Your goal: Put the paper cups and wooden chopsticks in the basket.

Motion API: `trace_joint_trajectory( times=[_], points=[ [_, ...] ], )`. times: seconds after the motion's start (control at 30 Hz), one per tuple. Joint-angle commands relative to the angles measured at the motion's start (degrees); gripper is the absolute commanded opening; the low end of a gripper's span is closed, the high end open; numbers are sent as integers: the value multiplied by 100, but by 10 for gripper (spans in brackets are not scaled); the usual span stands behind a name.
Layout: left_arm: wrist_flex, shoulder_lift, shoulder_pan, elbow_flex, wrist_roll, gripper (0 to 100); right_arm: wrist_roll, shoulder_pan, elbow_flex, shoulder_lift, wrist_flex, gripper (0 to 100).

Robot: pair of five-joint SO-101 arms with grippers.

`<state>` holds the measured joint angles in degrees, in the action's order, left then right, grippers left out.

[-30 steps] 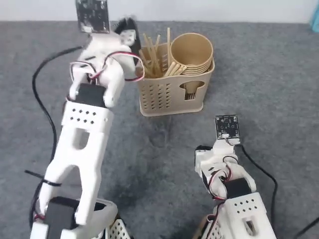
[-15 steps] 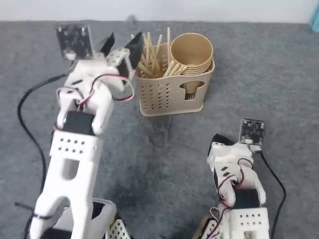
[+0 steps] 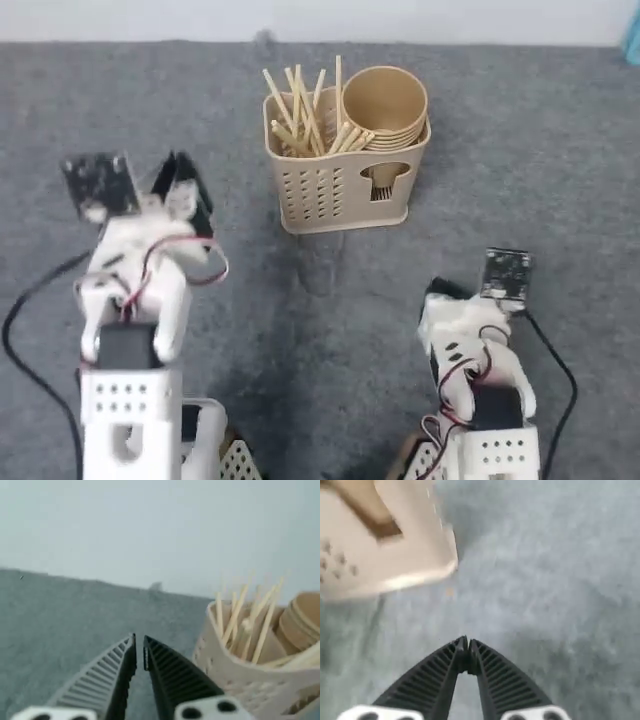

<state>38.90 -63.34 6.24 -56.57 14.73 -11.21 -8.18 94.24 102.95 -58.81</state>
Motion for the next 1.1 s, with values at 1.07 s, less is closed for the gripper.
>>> trace_joint_trajectory(
  times=[1.07],
  points=[
    [3323,-4035,1741,-4004,-967,13,387,40,220,101,-1613,8]
  ],
)
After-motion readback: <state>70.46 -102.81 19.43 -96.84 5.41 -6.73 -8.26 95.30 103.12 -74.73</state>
